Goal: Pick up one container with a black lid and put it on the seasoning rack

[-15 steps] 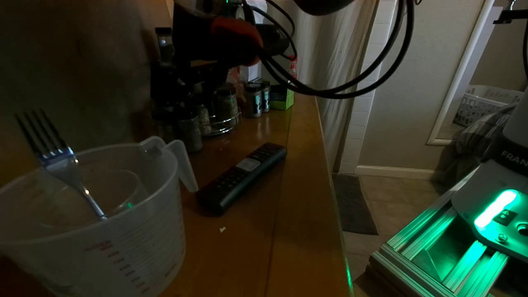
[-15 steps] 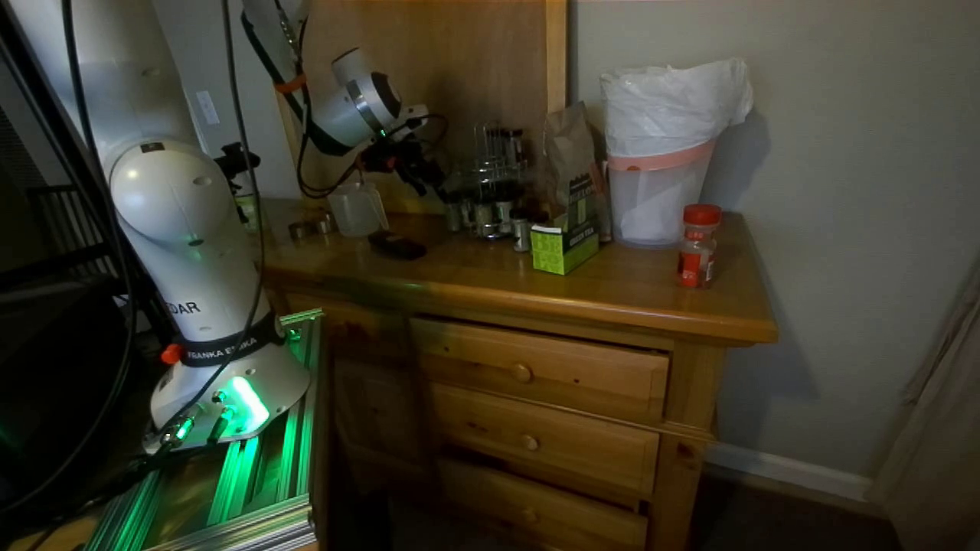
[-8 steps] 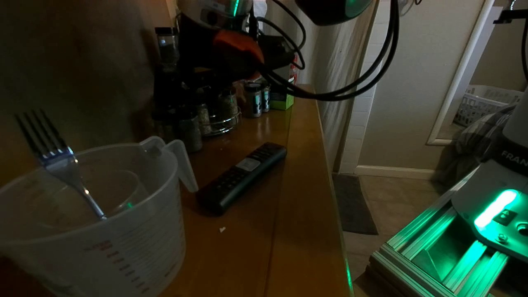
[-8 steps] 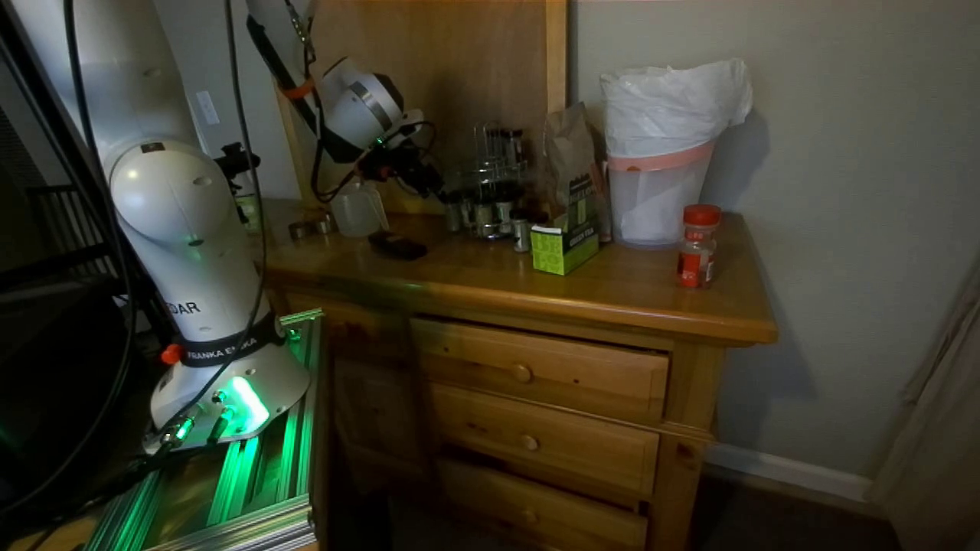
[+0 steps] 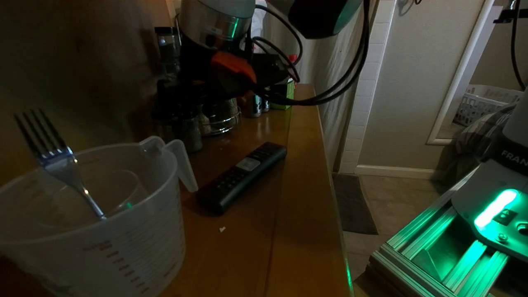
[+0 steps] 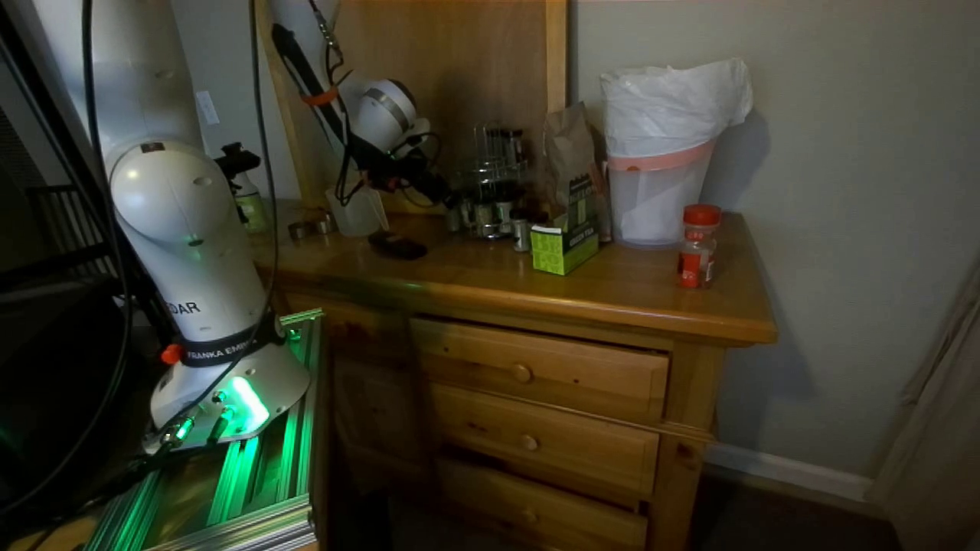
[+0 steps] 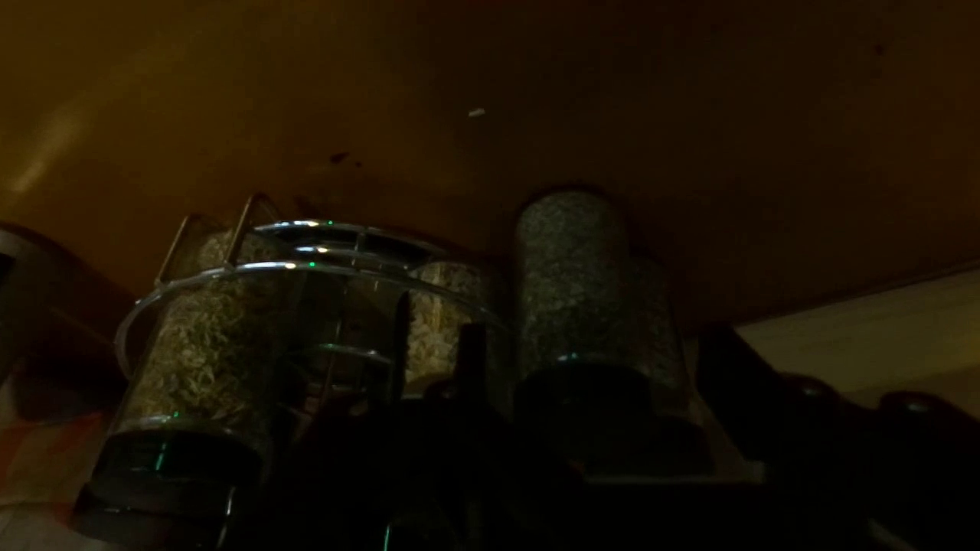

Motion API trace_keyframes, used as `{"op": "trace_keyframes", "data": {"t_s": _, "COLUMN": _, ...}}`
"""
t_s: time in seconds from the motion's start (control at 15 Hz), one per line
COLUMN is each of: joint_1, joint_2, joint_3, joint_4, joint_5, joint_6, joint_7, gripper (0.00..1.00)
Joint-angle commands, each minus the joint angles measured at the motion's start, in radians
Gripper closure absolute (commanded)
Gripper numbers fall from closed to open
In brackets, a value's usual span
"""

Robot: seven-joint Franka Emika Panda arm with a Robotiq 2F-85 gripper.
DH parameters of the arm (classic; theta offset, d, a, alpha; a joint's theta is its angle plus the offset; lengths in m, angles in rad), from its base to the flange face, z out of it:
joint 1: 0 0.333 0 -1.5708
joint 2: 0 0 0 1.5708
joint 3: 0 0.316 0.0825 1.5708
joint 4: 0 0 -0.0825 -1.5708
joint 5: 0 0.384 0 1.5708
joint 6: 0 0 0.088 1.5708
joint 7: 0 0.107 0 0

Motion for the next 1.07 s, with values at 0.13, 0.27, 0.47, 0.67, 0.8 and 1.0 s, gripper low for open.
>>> {"op": "trace_keyframes", "data": {"t_s": 0.13, "joint_1": 0.008, "joint_2": 0.076, "joint_3": -0.018, "joint_4": 0.083, "joint_5": -0.176, "joint_6": 0.001, "joint_7": 0.157, "gripper": 0.29}}
{"op": "trace_keyframes", "data": {"t_s": 0.27, "joint_1": 0.008, "joint_2": 0.089, "joint_3": -0.018, "joint_4": 0.097, "joint_5": -0.208, "joint_6": -0.003, "joint_7": 0.187, "gripper": 0.31}}
{"op": "trace_keyframes", "data": {"t_s": 0.47, "joint_1": 0.010, "joint_2": 0.101, "joint_3": -0.015, "joint_4": 0.107, "joint_5": -0.231, "joint_6": -0.020, "joint_7": 0.218, "gripper": 0.65}}
{"op": "trace_keyframes", "data": {"t_s": 0.67, "joint_1": 0.020, "joint_2": 0.092, "joint_3": -0.007, "joint_4": 0.098, "joint_5": -0.228, "joint_6": -0.045, "joint_7": 0.244, "gripper": 0.76}}
{"op": "trace_keyframes", "data": {"t_s": 0.8, "joint_1": 0.029, "joint_2": 0.073, "joint_3": 0.004, "joint_4": 0.077, "joint_5": -0.210, "joint_6": -0.052, "joint_7": 0.239, "gripper": 0.76}}
{"op": "trace_keyframes", "data": {"t_s": 1.0, "joint_1": 0.043, "joint_2": 0.027, "joint_3": 0.038, "joint_4": 0.016, "joint_5": -0.174, "joint_6": -0.025, "joint_7": 0.224, "gripper": 0.76}}
